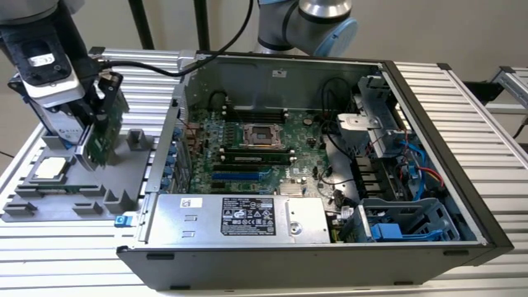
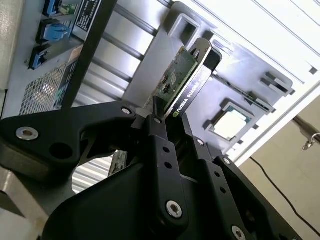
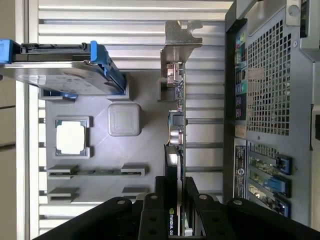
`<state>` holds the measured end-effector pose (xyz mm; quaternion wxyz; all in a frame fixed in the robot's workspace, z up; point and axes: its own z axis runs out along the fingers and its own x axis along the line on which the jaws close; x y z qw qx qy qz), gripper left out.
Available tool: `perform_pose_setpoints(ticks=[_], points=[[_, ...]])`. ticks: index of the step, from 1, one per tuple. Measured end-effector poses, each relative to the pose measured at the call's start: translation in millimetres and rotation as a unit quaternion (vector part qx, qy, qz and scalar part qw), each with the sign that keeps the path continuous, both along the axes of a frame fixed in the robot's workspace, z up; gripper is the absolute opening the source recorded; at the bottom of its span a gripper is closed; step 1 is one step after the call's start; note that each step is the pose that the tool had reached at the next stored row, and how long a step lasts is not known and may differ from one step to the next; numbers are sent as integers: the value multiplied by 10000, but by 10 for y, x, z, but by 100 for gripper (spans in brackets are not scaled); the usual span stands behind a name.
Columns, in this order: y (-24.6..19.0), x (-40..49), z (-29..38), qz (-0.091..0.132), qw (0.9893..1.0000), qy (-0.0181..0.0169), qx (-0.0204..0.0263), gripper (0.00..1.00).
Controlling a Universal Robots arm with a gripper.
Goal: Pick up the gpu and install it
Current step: 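Pick up the gpu and move the gpu toward the slot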
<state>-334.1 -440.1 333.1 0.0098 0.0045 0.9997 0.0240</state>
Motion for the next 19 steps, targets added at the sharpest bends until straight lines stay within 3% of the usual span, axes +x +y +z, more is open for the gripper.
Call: perform_pose_setpoints(ticks=[19], points=[[0,-2,104,0,10000,0,0,0]])
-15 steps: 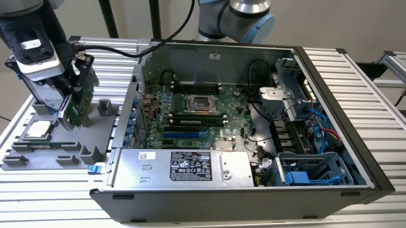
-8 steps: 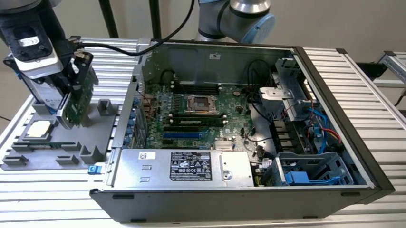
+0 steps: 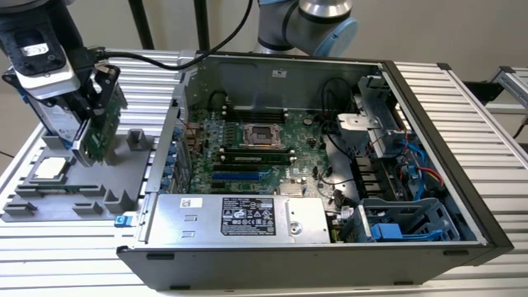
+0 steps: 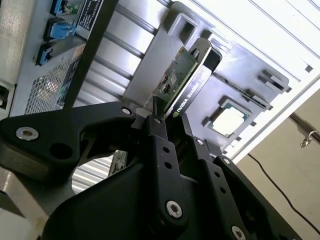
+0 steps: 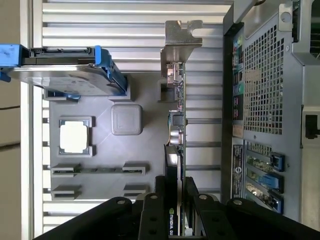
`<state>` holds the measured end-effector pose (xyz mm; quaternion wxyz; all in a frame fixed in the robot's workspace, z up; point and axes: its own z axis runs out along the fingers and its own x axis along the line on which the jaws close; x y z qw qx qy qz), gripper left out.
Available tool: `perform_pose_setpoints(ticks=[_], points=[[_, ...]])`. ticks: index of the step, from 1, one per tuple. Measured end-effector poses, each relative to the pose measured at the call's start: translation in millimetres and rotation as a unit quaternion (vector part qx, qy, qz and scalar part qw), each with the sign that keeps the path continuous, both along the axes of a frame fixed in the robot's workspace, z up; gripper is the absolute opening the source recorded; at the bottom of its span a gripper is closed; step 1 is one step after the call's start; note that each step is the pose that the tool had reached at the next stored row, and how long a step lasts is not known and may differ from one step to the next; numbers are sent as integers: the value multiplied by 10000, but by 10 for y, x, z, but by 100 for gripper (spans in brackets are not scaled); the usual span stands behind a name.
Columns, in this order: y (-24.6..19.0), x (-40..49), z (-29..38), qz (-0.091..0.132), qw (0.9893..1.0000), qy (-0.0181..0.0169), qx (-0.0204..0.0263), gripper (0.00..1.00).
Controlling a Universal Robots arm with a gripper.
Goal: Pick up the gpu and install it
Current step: 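Pick up the gpu and move the gpu toward the slot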
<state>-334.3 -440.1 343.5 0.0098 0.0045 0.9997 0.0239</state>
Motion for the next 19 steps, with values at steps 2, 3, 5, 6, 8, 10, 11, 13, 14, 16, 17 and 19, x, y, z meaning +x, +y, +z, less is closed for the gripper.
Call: perform_pose_setpoints(ticks=[2,3,5,6,8,10,11,13,14,16,17,19], points=[[0,0,12,0,10000,0,0,0],[0,0,18,0,10000,0,0,0],[0,0,32,0,10000,0,0,0],[0,0,39,0,10000,0,0,0],[0,0,56,0,10000,0,0,0],[0,0,74,0,10000,0,0,0],[0,0,82,0,10000,0,0,0],[0,0,95,0,10000,0,0,0],[0,0,102,0,10000,0,0,0],[0,0,116,0,10000,0,0,0],[0,0,124,0,10000,0,0,0],[0,-1,138,0,10000,0,0,0]])
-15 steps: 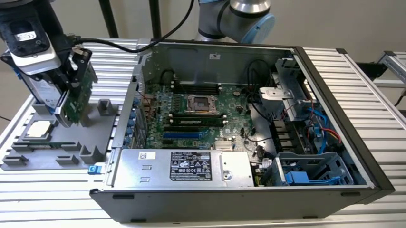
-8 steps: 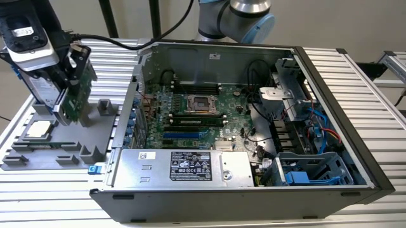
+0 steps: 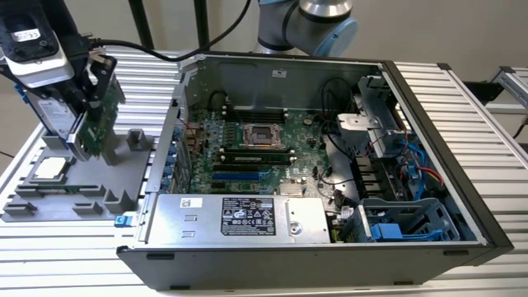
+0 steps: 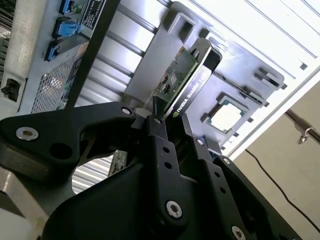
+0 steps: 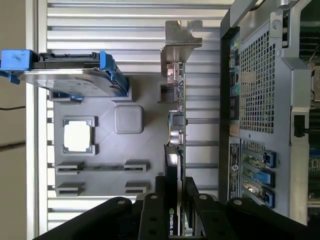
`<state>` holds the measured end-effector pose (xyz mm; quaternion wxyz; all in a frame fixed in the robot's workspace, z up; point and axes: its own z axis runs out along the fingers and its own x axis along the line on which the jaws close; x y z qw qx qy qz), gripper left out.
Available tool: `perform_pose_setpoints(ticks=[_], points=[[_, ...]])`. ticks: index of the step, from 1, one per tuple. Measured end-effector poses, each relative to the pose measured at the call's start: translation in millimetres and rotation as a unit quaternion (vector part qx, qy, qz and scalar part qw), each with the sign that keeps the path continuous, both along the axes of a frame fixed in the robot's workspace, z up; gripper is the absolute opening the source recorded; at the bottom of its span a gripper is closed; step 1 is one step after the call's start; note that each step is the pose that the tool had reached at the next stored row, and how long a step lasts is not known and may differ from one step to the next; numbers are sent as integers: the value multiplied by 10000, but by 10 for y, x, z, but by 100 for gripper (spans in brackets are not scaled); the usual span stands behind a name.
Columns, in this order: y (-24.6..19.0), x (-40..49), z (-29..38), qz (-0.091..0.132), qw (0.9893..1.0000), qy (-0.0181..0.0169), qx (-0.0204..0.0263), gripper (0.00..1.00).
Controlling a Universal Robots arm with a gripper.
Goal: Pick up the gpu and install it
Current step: 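Pick up the gpu and move the gpu toward the slot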
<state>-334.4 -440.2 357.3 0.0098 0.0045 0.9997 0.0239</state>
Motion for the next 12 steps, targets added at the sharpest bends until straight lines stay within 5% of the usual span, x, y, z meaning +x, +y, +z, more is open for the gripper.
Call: perform_pose_setpoints(ticks=[12], points=[[0,-1,86,0,10000,0,0,0]])
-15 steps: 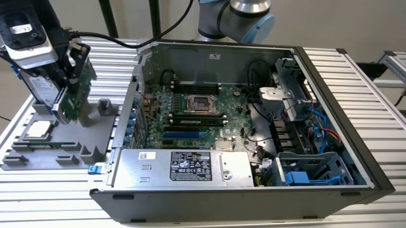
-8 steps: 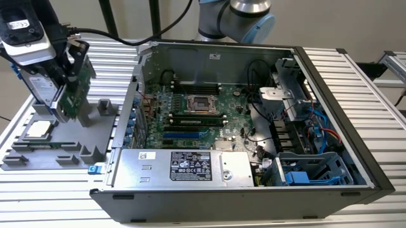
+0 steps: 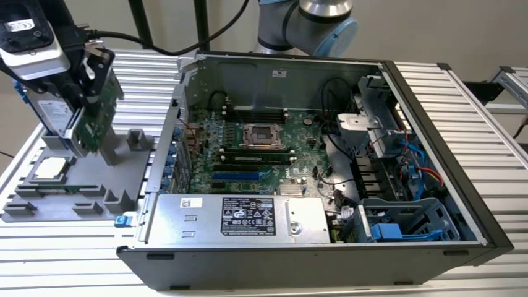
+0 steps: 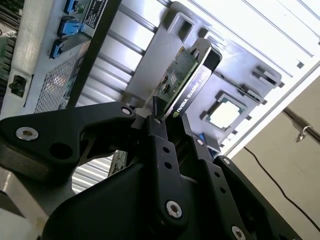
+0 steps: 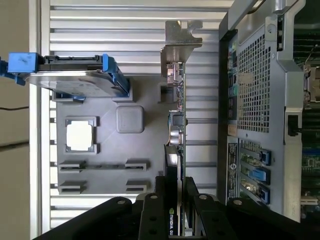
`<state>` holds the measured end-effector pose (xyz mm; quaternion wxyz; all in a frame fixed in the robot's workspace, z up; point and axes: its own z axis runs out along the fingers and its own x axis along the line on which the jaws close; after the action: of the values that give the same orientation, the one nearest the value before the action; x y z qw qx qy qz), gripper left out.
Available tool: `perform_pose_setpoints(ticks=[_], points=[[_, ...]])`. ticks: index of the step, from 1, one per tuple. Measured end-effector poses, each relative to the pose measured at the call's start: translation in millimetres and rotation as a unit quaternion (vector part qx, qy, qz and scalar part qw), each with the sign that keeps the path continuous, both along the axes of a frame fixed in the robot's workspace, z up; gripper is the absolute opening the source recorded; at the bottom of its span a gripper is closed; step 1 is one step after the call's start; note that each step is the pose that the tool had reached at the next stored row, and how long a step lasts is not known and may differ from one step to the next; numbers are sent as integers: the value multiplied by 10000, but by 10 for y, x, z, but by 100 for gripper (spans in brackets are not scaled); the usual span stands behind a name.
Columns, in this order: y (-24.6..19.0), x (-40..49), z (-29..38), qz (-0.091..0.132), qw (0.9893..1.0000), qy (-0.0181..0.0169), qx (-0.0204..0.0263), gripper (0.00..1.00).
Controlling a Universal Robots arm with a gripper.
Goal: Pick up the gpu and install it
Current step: 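Pick up the gpu and move the gpu toward the slot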
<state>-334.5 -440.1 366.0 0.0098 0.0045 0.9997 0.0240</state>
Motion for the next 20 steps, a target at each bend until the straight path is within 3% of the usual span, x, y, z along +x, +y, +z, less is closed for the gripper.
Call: perform_pose_setpoints(ticks=[20], points=[[0,-2,136,0,10000,0,0,0]])
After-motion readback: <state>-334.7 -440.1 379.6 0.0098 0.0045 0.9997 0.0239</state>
